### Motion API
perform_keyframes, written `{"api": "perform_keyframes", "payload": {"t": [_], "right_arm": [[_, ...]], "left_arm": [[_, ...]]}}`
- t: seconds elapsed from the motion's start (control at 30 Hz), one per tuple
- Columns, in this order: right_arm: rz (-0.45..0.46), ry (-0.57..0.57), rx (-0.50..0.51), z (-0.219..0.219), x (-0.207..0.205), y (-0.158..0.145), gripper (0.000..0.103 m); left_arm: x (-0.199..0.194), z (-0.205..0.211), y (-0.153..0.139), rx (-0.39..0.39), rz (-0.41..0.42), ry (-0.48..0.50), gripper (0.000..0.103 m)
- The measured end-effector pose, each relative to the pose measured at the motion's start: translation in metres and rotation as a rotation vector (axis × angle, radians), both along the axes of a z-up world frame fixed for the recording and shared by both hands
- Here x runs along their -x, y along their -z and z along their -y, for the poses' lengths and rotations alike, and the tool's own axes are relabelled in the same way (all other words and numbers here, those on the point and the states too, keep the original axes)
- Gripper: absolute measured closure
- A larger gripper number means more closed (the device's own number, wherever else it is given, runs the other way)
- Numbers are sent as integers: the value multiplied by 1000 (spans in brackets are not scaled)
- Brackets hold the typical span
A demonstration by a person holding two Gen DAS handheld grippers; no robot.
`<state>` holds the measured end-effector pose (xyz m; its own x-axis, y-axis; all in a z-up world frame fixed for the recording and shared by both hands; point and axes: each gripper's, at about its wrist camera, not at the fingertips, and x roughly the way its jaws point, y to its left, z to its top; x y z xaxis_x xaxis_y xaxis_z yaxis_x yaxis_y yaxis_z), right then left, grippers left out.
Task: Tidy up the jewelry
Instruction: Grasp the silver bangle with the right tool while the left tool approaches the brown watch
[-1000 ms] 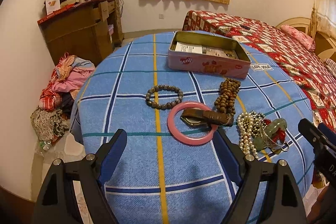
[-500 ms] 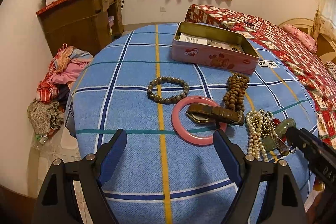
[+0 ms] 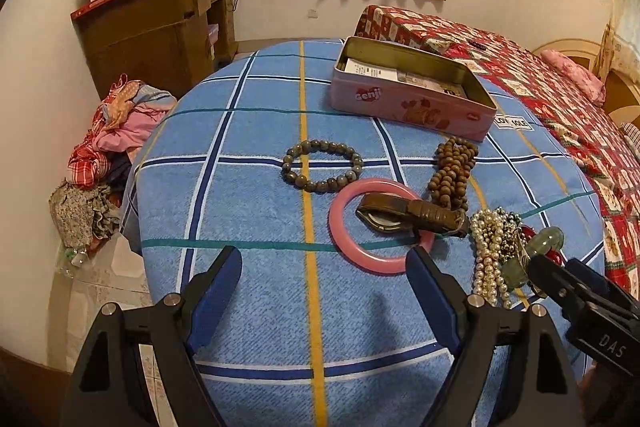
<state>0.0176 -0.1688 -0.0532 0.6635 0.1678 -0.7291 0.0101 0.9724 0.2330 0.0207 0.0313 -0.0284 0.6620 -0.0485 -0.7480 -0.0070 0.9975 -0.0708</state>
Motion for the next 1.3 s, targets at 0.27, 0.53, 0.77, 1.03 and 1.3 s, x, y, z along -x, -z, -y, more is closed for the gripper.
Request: {"api": "perform_keyframes", "payload": {"t": [0.27,0.53,0.77,1.03,1.3], "right_arm": [[-11,-48,77,-14,-18,9,15],[-4,-45,-75,7,-14,-3,30],[107,-55,-55,0,-3,-32,30],[148,-22,-25,0,-5,-41,30],[142,-6,-40,8,-7,-41,30]], "left_arm": [[-1,-3,-1,-2,5,-8,19],[0,-1,-1,0,5,0,19],[0,-1,-2,2,16,7,19],[-5,3,-6,21,58,67,19],[-21,33,-19,49,106,197,19]]}}
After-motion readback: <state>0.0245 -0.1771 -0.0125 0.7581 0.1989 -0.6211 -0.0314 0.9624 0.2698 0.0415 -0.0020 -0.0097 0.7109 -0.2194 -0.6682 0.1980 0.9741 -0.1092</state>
